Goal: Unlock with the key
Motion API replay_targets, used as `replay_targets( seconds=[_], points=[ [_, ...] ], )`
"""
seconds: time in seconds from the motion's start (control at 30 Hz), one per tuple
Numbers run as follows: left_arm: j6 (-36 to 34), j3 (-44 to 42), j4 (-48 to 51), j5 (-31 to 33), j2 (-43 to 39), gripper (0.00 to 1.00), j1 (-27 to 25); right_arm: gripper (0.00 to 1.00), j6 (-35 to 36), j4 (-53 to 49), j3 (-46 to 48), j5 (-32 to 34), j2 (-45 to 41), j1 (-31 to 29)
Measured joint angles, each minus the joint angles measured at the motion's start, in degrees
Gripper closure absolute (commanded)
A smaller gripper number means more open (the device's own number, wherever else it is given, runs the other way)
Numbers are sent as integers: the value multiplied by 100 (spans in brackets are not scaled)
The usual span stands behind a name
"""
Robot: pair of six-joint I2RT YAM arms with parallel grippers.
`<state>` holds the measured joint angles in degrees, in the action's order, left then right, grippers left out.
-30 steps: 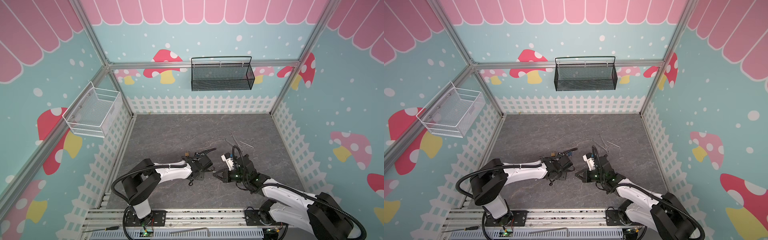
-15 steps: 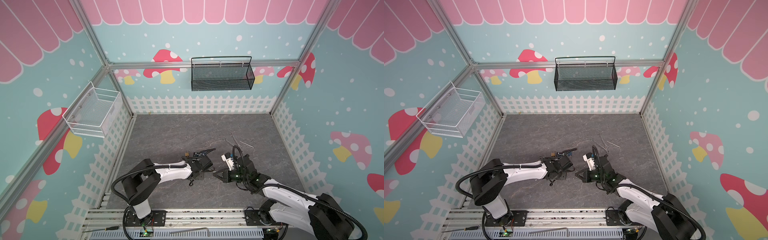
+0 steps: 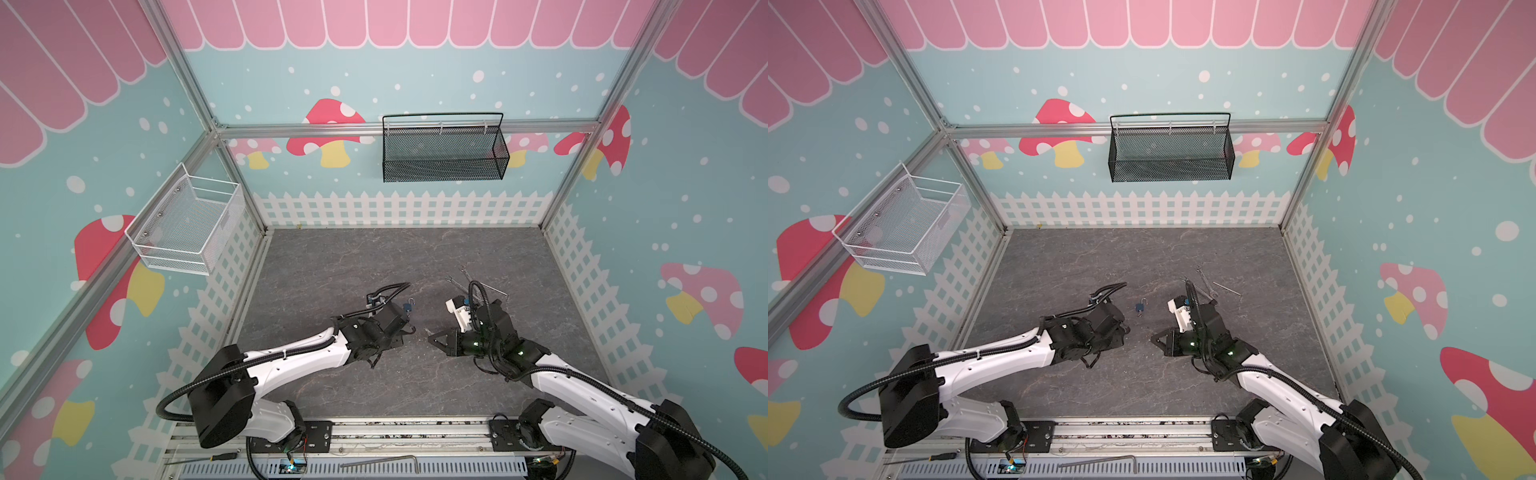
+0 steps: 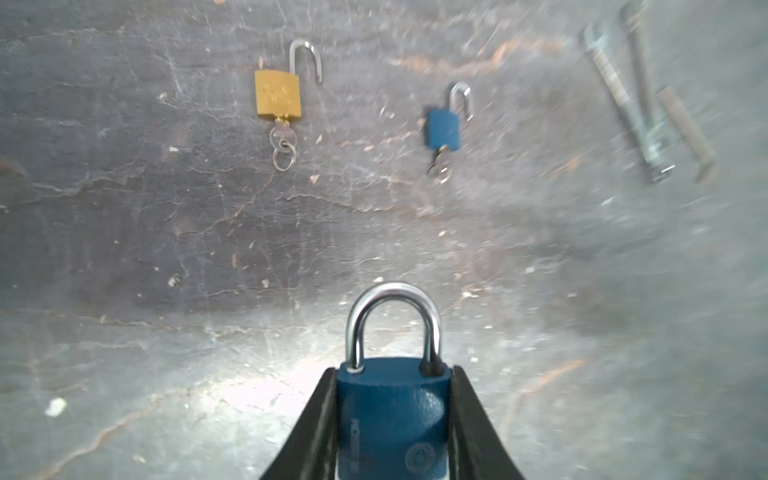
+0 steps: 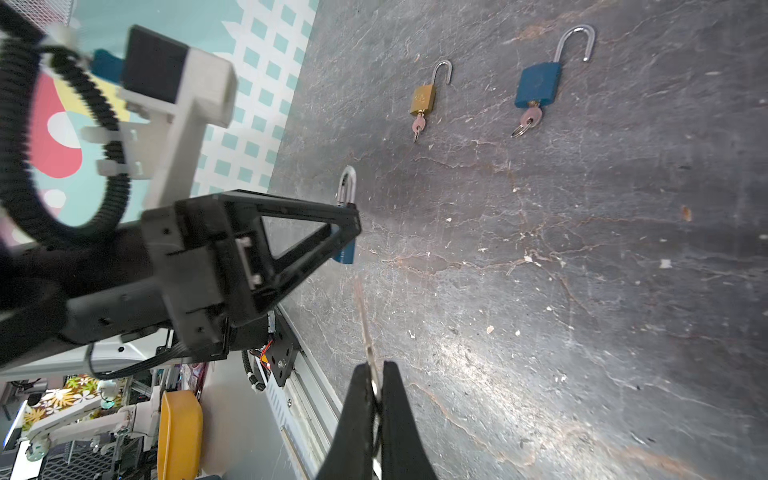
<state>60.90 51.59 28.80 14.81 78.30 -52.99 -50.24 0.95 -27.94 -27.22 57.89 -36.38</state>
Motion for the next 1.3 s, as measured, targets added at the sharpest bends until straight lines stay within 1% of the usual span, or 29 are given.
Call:
replay_targets(
  seconds=[0.13, 0.27, 0.4, 0.6, 0.73, 0.9, 1.3],
  points=[
    [603, -59, -201, 4, -417, 100, 0, 100, -98, -111, -39, 245, 22, -245],
    [1141, -59, -407, 90, -688, 100, -2, 100, -258, -164, -188, 645, 125, -743],
    [1478, -57, -507, 184, -748, 100, -33, 100, -431, -87, -374, 1019, 326, -1305],
    [1786, -48, -509, 365, -739, 100, -146, 100, -745, 262, -450, 1458, 673, -1733],
    [1915, -22, -492, 472, -721, 100, -221, 100, -894, 573, -457, 1727, 726, -1897],
    [1996, 2, -433, 603, -721, 100, -234, 100, -1016, 811, -599, 1886, 935, -2026],
    [2013, 11, -334, 765, -721, 100, -260, 100, -1176, 970, -632, 2269, 966, -2041]
  ],
)
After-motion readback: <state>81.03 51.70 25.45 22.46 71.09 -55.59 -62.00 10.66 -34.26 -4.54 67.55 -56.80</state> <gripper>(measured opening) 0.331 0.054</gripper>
